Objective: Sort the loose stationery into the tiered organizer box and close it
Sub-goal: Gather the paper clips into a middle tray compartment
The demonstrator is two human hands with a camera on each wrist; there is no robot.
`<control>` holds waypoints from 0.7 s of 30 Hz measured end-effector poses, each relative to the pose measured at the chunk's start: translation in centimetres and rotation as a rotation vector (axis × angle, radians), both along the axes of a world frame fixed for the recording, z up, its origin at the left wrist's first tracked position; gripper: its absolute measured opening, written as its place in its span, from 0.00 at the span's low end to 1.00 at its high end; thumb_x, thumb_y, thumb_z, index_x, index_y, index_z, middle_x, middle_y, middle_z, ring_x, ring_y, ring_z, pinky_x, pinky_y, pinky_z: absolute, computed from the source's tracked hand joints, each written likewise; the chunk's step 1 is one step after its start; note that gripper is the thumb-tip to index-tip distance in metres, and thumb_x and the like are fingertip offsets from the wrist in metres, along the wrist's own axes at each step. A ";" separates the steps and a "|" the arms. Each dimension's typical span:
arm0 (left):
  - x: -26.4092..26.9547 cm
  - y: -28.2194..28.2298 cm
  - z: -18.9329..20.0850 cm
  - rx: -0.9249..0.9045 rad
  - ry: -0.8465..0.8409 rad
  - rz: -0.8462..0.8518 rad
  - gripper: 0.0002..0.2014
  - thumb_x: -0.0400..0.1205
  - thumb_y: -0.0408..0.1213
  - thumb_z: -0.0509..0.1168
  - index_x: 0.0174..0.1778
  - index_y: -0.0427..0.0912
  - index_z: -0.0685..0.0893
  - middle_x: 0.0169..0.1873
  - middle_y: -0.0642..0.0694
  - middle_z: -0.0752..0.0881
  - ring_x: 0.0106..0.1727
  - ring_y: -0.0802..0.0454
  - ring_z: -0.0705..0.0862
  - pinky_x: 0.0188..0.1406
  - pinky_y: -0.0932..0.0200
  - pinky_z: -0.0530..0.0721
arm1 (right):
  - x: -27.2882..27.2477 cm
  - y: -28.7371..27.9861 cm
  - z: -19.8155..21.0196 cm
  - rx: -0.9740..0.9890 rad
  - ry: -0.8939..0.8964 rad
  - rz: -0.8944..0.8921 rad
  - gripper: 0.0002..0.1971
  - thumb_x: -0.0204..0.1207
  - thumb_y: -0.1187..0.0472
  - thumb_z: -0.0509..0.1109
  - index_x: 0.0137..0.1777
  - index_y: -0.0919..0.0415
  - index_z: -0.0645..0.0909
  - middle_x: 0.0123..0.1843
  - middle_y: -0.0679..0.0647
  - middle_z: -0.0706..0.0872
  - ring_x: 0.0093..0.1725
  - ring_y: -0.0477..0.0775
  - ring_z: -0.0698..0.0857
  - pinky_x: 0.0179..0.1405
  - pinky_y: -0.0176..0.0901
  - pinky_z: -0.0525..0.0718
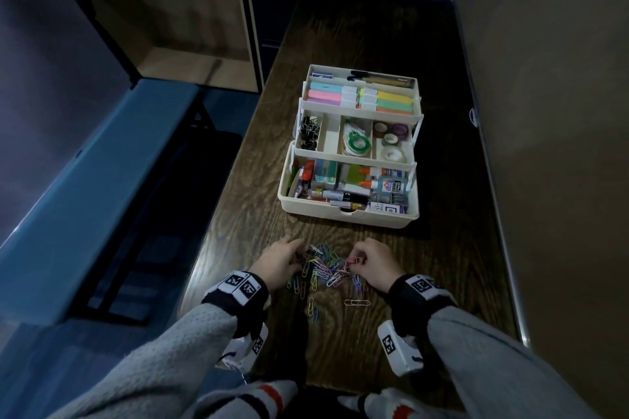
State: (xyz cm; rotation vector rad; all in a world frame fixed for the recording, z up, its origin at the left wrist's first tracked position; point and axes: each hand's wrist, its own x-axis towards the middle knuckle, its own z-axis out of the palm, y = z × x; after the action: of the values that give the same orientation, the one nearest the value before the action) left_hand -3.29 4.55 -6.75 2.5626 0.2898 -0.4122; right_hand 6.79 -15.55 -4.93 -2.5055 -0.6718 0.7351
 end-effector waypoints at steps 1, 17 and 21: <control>0.0 0.1 0.1 -0.011 -0.011 0.010 0.15 0.78 0.37 0.70 0.60 0.43 0.79 0.57 0.45 0.79 0.59 0.47 0.79 0.57 0.55 0.75 | 0.1 0.0 0.3 0.020 0.001 -0.014 0.04 0.72 0.65 0.76 0.45 0.60 0.85 0.45 0.50 0.75 0.47 0.49 0.77 0.44 0.35 0.68; 0.1 1.6 5.7 -0.502 -0.011 0.193 0.04 0.75 0.32 0.74 0.40 0.42 0.86 0.32 0.50 0.89 0.30 0.60 0.88 0.33 0.67 0.85 | 1.8 -0.1 6.9 0.349 0.244 -0.044 0.07 0.71 0.68 0.76 0.48 0.64 0.84 0.45 0.49 0.85 0.39 0.45 0.79 0.45 0.39 0.79; 0.3 2.6 7.1 -0.563 -0.079 0.237 0.05 0.75 0.31 0.75 0.37 0.43 0.85 0.28 0.51 0.89 0.30 0.54 0.89 0.33 0.62 0.86 | 3.0 0.7 8.4 0.439 0.254 -0.036 0.07 0.71 0.67 0.77 0.48 0.63 0.85 0.48 0.47 0.86 0.48 0.45 0.83 0.49 0.32 0.79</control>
State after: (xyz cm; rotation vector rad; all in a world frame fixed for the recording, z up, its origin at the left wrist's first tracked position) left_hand -2.96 7.19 0.30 1.9625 0.3816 -0.2563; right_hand 9.78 -14.82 3.42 -1.9817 -0.6169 0.7793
